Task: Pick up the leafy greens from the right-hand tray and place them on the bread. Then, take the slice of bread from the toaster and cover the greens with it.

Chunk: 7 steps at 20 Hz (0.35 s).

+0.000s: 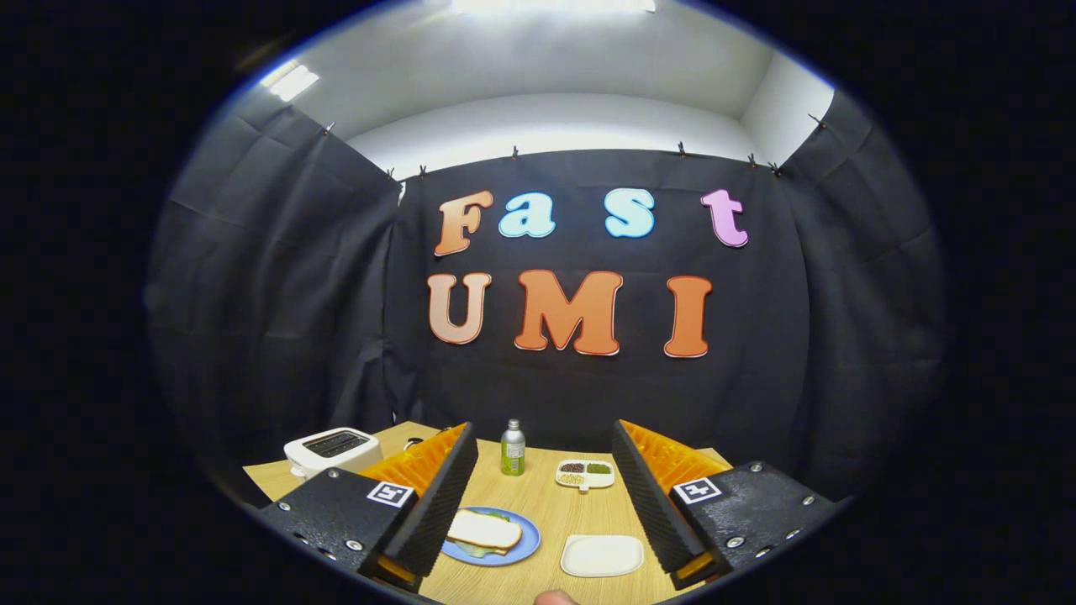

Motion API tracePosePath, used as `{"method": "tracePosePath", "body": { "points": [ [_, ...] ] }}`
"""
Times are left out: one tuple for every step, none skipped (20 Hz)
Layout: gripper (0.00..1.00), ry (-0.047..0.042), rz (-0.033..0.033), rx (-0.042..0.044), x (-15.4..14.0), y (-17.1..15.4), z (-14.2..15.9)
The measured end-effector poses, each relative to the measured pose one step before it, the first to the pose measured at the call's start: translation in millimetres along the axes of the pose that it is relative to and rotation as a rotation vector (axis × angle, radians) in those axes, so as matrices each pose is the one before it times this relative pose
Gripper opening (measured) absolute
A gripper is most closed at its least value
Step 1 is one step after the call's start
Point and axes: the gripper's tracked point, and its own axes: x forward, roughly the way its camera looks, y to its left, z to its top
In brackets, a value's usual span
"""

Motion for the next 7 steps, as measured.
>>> {"method": "tracePosePath", "body": {
  "points": [
    [0.96,-0.00440,-0.00717,0.00108,-3.12,-2.06,0.84],
    [0.97,-0.01199,-0.00888,0.00488,-3.39,-4.25,0.46],
    [0.97,-0.01037,-0.00879,0.00623,-1.84,-4.06,3.17],
    [0.97,-0.00910,-0.00160,0.00181,-1.75,-2.61,1.27],
    [0.97,-0.00994,0.00124,0.00007,-0.86,-1.29,2.09],
    [0.97,-0.01094,-0.00511,-0.00060,-0.38,-2.60,2.48],
    [0.97,-0.02242,-0.00134,-0.00073,-0.23,-0.87,5.11]
  ]
}}
